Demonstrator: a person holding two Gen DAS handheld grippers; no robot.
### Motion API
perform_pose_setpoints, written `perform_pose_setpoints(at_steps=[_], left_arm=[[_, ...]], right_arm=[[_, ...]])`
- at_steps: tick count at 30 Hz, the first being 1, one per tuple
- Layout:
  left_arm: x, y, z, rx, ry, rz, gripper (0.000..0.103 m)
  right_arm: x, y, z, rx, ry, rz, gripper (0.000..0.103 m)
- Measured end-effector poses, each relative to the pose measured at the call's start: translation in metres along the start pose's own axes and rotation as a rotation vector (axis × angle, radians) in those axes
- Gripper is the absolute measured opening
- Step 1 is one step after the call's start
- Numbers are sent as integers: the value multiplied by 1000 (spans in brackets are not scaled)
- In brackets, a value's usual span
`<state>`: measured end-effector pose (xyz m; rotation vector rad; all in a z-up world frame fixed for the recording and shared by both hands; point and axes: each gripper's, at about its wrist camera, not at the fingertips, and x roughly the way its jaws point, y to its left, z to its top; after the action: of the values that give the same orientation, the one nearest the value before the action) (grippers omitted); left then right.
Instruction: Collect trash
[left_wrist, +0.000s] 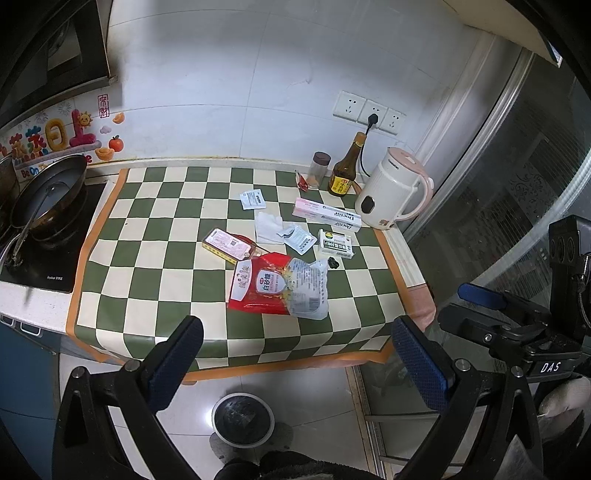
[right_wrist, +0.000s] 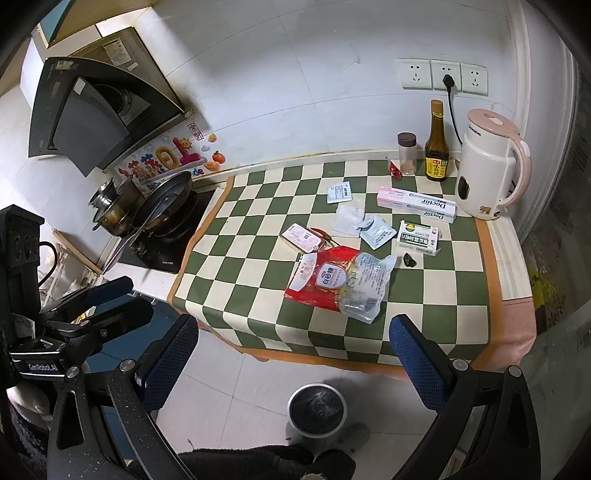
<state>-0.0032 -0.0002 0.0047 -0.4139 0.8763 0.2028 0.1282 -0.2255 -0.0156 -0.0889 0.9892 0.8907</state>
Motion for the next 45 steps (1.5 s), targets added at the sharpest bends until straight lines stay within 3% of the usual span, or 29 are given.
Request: perform_pose_setpoints(at_steps=[45], left_arm=[[-10, 13, -2, -4, -3, -7, 103]], right_arm=[[3, 12, -7, -9, 9, 18, 103]])
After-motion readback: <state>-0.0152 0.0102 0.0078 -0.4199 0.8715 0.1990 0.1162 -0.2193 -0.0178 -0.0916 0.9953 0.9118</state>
